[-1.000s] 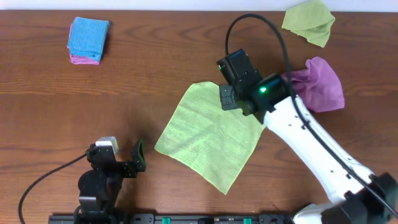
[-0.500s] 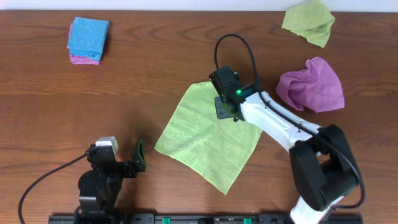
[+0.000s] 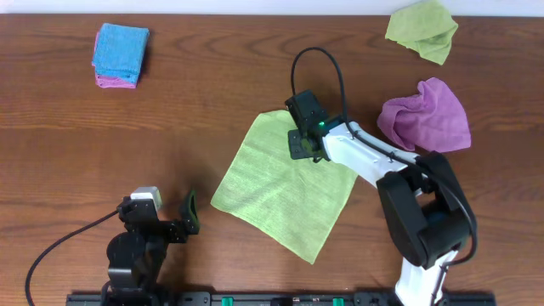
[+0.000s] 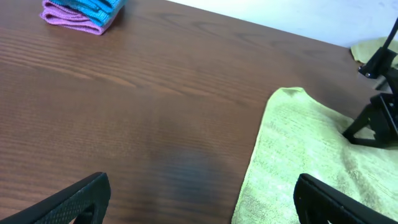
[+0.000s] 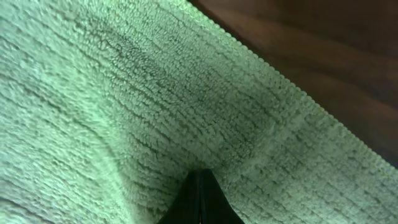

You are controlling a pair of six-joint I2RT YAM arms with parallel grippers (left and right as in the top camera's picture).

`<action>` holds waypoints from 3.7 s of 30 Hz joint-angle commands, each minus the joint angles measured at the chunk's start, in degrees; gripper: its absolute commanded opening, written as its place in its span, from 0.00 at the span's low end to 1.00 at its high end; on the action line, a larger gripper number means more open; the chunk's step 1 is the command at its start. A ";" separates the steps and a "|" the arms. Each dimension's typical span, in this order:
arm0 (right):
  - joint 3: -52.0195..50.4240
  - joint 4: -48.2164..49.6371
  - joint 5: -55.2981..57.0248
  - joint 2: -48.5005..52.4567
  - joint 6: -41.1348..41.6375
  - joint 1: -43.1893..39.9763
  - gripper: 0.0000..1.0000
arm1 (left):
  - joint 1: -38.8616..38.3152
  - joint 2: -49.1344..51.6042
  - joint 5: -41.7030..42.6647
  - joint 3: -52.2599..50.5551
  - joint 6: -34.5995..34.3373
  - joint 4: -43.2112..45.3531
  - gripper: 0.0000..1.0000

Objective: Fold the cloth
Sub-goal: 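Regrasp the green cloth's top corner with the right gripper and pull it left, then release the cloth and retract the right gripper toward the front, then move both grippers to the near corners of the green cloth and grasp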

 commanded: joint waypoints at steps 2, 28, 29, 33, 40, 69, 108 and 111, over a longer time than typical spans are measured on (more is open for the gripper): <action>-0.15 3.06 -7.23 4.20 -1.60 -0.33 0.01 | 0.31 -0.37 -0.11 -1.14 0.17 -0.17 0.95; 11.34 1.38 -12.26 -4.94 -5.64 4.22 0.01 | 0.28 -0.37 -0.11 -1.14 0.17 -0.17 0.95; 11.82 0.26 -11.58 -6.43 -6.51 4.22 0.01 | 0.31 -0.37 -0.11 -1.14 0.17 -0.17 0.95; 13.11 -7.80 -7.37 -12.66 -8.87 4.22 0.01 | 0.28 -0.37 -0.11 -1.14 0.17 -0.17 0.95; 13.16 -20.81 -4.42 -22.99 -9.86 4.22 0.01 | 0.28 -0.37 -0.11 -1.14 0.17 -0.17 0.95; -2.38 -44.68 -11.43 -27.98 2.19 5.88 0.02 | 0.28 -0.37 -0.11 -1.14 0.15 -0.17 0.95; -7.41 -47.54 -21.62 -66.55 3.26 9.42 0.99 | 0.28 -0.37 21.77 -0.87 -19.17 0.90 0.95; -7.41 -47.21 -21.64 -66.55 3.23 9.42 0.99 | 0.28 -0.37 23.34 -0.94 -19.08 0.68 0.96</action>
